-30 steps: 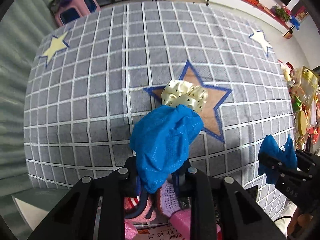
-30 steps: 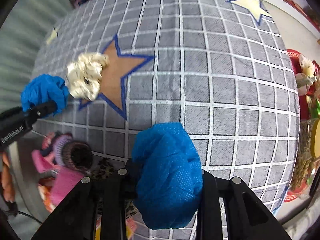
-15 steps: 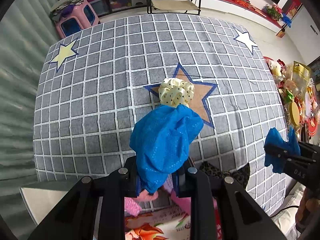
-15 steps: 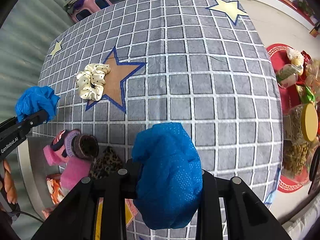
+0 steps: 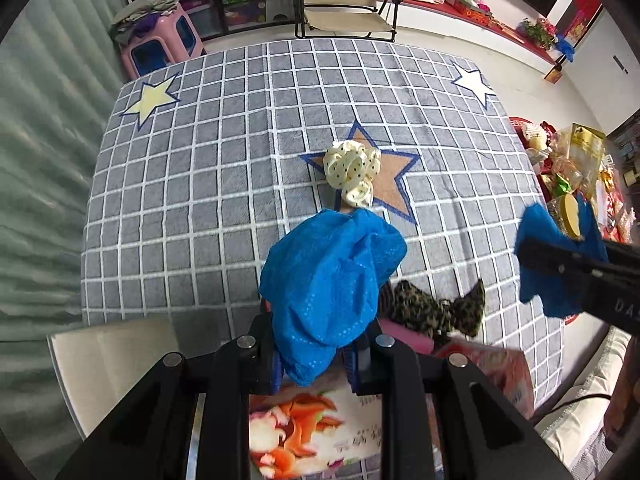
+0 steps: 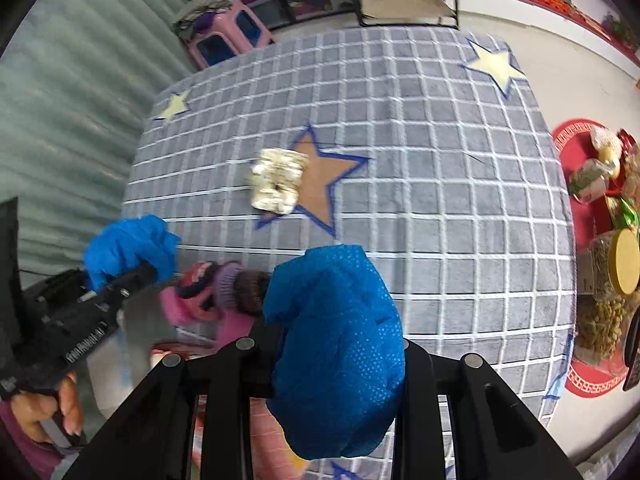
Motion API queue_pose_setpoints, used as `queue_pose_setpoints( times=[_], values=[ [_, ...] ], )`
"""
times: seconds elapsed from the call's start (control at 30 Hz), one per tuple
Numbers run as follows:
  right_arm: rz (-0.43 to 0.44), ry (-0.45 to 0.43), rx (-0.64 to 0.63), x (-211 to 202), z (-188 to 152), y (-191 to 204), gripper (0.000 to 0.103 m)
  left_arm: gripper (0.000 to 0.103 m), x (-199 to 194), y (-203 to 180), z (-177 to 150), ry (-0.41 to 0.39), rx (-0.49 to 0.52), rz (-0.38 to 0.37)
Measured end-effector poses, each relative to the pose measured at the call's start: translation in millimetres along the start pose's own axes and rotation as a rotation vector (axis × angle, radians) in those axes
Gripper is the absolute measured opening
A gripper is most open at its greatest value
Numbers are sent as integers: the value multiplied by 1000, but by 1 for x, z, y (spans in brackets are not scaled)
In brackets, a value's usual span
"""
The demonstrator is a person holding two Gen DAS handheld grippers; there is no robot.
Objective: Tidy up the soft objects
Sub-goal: 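Carry both blue cloths over the white box with both tools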
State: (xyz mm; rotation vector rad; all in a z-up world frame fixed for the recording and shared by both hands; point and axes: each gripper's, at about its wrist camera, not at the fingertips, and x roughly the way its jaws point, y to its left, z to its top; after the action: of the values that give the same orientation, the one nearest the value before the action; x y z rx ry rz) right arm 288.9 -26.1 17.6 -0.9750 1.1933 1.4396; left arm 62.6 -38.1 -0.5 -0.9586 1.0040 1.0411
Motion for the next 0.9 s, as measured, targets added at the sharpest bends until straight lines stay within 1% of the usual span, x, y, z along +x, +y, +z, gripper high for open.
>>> queue_pose_setpoints(
  times=[0.2,0.33,0.67,0.9],
  values=[
    [19,-17,-60,-15,-7,39,30,25,-20,4,-27,-12,9,-20],
    [21,-23,-78,-25,-16,57,30,25,-32,5,-44,-16,22,-41],
    [2,-21,-67,-40,-48,79,30,25,-56,13,-90,-13,49,-90],
    [-13,-4,-45,-46,-74,95,30,25,-68,34,-119,-17,33,-105]
  ],
)
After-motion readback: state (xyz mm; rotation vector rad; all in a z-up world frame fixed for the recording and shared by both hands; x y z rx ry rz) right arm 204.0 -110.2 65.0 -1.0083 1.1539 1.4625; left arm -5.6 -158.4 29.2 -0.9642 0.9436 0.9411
